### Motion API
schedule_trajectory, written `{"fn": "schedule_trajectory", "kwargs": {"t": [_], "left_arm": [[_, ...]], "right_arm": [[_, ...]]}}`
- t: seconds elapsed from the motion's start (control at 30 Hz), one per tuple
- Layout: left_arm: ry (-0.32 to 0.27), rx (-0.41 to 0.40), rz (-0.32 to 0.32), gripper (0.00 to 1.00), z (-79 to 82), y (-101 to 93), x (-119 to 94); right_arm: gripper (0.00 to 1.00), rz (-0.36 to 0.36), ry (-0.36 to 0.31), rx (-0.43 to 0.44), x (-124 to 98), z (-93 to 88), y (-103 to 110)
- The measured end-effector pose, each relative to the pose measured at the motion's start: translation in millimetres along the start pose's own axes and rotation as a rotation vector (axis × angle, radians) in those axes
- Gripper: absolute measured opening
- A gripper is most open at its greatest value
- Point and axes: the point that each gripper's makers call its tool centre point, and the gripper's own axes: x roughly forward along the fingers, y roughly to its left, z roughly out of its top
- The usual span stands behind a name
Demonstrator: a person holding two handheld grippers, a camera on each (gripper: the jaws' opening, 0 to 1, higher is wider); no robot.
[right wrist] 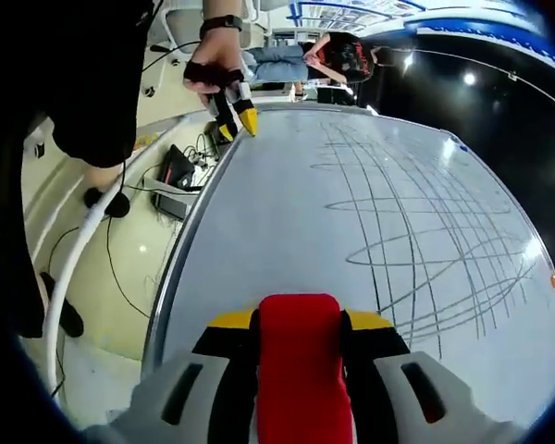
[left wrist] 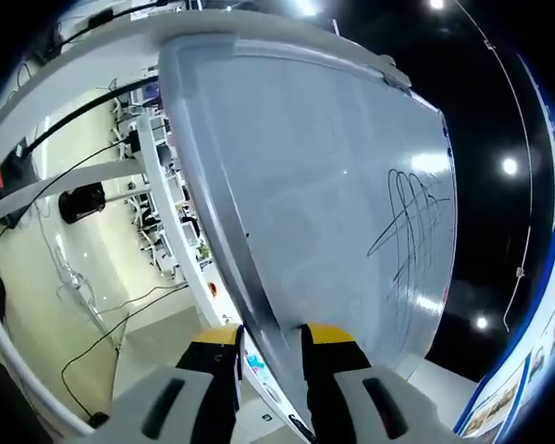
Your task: Wipe the writing off the whiteboard with the eraser
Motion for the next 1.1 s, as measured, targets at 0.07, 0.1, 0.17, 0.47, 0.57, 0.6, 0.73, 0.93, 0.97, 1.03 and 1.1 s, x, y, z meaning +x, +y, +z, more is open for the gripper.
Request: {"fn": "schedule_trajectory", "kwargs": {"t": [0.07,0.1,0.17,0.47,0.57,0.6,0.73,0.93,0.97,1.03,1.1], "left_arm": [[0.0,0.001,0.002,0.28,-0.2,-0.1,-0.2],[0.001,-0.001,0.001,0.28,-0.4,-0.2,-0.3],[0.009,-0.003,-0.002,0.28,-1.6,-1.0,-0.7],[0.031,-0.006,-0.007,0.28,-3.3,-2.6,-3.8],[0.028,-0.012,-0.008,0.28,-3.4,-2.0,-4.4],[0.029,-0.014,-0.01,0.28,-3.3,-1.8,-4.5],[0.023,-0.019,-0.01,0.28,0.7,4.0,-1.8],[0.027,-0.016,-0.01,0.28,3.5,9.4,0.8],[0.027,-0.017,-0.011,0.28,5.1,12.8,2.6],[0.026,-0.019,-0.011,0.28,7.3,16.9,4.8],[0.024,-0.018,-0.009,0.28,7.5,17.4,4.9]], "right_arm": [[0.37,-0.01,-0.006,0.008,0.7,1.9,-0.4],[0.37,-0.013,-0.007,0.009,0.9,2.5,-0.3],[0.37,-0.014,-0.009,-0.008,0.7,4.4,0.4],[0.41,0.034,0.013,-0.075,-6.2,9.1,12.9],[0.41,0.024,0.018,-0.092,-11.3,6.6,14.4],[0.41,0.024,0.025,-0.081,-12.7,2.9,13.7],[0.39,-0.006,0.06,-0.074,-17.6,-11.1,3.3],[0.36,0.009,0.053,-0.053,-20.4,-11.5,6.3],[0.36,0.004,0.057,-0.04,-19.9,-11.2,6.6],[0.35,-0.006,0.064,-0.014,-19.1,-10.7,7.3],[0.35,-0.01,0.071,0.016,-17.5,-10.3,9.3]]}}
